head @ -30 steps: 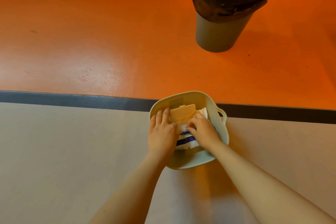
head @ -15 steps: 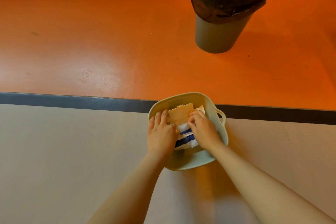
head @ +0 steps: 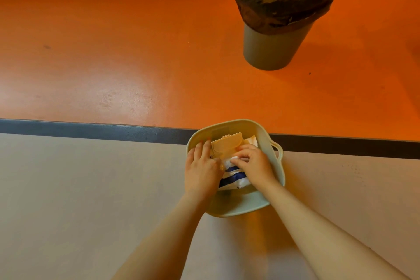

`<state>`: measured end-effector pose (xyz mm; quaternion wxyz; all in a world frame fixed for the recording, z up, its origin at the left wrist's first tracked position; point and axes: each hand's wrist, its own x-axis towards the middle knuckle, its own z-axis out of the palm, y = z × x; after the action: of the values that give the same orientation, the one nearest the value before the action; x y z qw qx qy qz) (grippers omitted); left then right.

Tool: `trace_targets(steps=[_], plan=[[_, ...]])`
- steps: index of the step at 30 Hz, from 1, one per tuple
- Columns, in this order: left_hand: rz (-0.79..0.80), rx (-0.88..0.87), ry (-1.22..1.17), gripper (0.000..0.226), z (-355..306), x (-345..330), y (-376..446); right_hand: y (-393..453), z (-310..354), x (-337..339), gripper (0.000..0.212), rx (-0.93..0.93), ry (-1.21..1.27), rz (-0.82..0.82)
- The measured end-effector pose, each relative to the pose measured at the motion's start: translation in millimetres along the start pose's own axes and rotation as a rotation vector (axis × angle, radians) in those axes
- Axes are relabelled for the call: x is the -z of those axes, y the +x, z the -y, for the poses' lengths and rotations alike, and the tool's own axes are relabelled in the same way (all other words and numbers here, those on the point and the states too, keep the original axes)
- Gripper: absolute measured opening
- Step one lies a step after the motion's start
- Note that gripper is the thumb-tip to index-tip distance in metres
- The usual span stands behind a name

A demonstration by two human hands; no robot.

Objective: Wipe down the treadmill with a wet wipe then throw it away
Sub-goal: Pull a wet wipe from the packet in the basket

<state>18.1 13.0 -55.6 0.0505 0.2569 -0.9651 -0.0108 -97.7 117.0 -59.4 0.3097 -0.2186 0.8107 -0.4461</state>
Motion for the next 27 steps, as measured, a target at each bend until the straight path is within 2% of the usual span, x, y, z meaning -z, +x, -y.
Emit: trace_targets(steps=[6, 10, 12, 16, 18, 24, 27], plan=[[0.005, 0.014, -0.025, 0.014, -0.4, -0.8, 0.8, -0.8, 0.4, -1.1, 0.008, -0.062, 0.114, -0.01], [0.01, 0.038, -0.09, 0.009, -0.6, -1.1, 0.4, -0.2, 7.7, 2.5, 0.012, -0.074, 0.162, -0.123], [-0.008, 0.05, -0.145, 0.009, 0.7, -0.7, -1.1, -2.2, 12.9, 2.6, 0.013, -0.039, 0.145, -0.166], [-0.011, 0.073, -0.359, 0.03, 4.3, 6.7, 0.2, -7.8, 23.7, 0.5, 0.015, 0.038, 0.105, -0.252], [-0.027, 0.072, -0.444, 0.033, 5.8, 11.3, 4.0, -9.8, 28.5, -3.6, 0.017, 0.053, 0.108, -0.268], [-0.117, 0.107, -0.481, 0.03, 6.1, 30.2, 19.2, -12.6, 48.5, -7.7, 0.009, 0.148, 0.086, -0.304], [-0.156, 0.081, -0.456, 0.019, 9.9, 35.5, 28.3, -11.3, 57.8, -2.4, 0.019, 0.17, 0.093, -0.344]])
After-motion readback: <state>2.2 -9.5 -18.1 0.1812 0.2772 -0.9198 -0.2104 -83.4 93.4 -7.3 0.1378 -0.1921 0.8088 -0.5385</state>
